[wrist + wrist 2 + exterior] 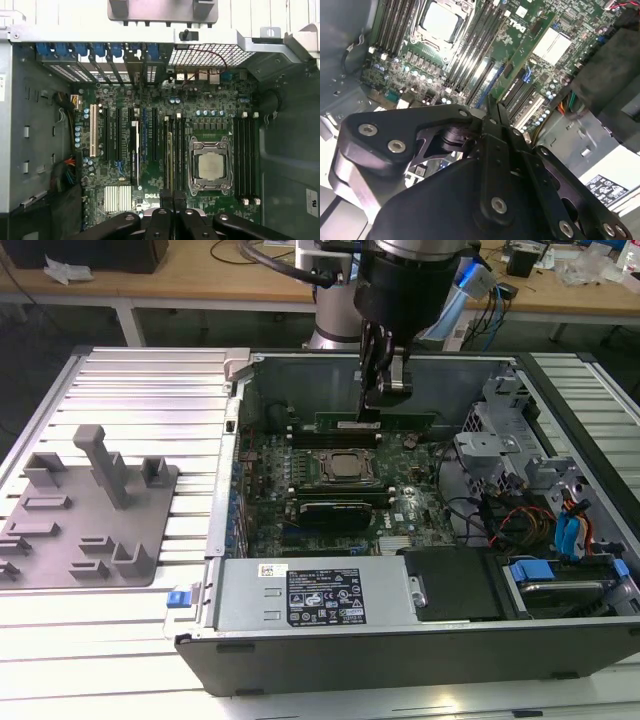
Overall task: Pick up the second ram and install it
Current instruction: 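Pick up the second ram and move it above second insertion slot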
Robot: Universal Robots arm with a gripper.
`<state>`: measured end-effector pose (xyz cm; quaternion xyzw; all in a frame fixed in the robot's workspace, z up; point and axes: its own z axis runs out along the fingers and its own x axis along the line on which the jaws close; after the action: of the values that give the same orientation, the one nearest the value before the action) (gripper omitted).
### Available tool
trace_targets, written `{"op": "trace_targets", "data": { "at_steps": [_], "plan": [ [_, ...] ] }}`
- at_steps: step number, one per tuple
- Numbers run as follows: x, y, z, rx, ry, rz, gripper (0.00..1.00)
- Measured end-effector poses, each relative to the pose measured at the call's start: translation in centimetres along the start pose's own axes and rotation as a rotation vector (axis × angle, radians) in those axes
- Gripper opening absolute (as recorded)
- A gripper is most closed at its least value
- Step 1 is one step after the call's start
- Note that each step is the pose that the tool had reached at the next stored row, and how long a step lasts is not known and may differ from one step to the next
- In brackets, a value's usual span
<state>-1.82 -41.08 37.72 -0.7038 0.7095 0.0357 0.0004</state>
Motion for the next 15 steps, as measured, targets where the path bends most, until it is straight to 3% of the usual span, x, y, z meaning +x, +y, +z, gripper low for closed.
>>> {"op": "trace_targets", "data": {
  "at_steps": [5,15],
  "plan": [
    [-0.27,-0.01,0.76,0.0002,-0.001,0.003,0.09],
    [-1.66,-0.1,2.86,0.0007,-0.0105,0.014,0.09]
  ]
}}
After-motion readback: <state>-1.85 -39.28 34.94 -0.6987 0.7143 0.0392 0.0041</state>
